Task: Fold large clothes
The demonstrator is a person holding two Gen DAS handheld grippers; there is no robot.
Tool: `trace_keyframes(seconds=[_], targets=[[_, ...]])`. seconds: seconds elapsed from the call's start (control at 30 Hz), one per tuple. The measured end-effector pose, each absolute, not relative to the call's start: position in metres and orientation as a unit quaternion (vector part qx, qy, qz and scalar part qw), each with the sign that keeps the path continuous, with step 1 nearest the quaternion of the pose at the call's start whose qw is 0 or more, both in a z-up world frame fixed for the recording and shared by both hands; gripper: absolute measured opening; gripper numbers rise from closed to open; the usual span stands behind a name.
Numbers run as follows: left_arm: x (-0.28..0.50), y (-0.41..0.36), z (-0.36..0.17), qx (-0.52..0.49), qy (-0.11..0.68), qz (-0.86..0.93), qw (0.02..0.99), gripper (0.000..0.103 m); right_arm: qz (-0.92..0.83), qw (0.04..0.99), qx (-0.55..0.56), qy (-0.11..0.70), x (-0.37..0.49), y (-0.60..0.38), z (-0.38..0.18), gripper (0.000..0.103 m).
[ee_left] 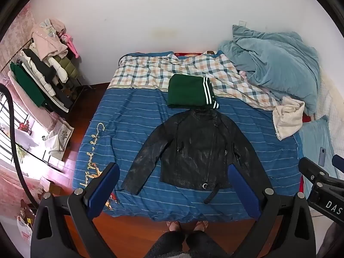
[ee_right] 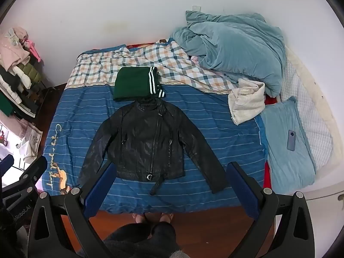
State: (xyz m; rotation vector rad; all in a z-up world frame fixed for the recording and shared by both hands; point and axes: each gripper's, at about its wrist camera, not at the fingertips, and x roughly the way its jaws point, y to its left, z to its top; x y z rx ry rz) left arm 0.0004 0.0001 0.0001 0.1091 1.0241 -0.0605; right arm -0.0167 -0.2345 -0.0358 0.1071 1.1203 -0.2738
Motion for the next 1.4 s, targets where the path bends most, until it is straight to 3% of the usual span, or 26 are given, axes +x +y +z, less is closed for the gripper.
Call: trace_keyframes(seconds=[1.4], targets=[[0.005, -0.01, 0.005, 0.05, 0.487, -0.033, 0.871, 0.103, -0.129, 0.835, 0.046, 0.532, -0.014, -0.228, -0.038, 0.103]])
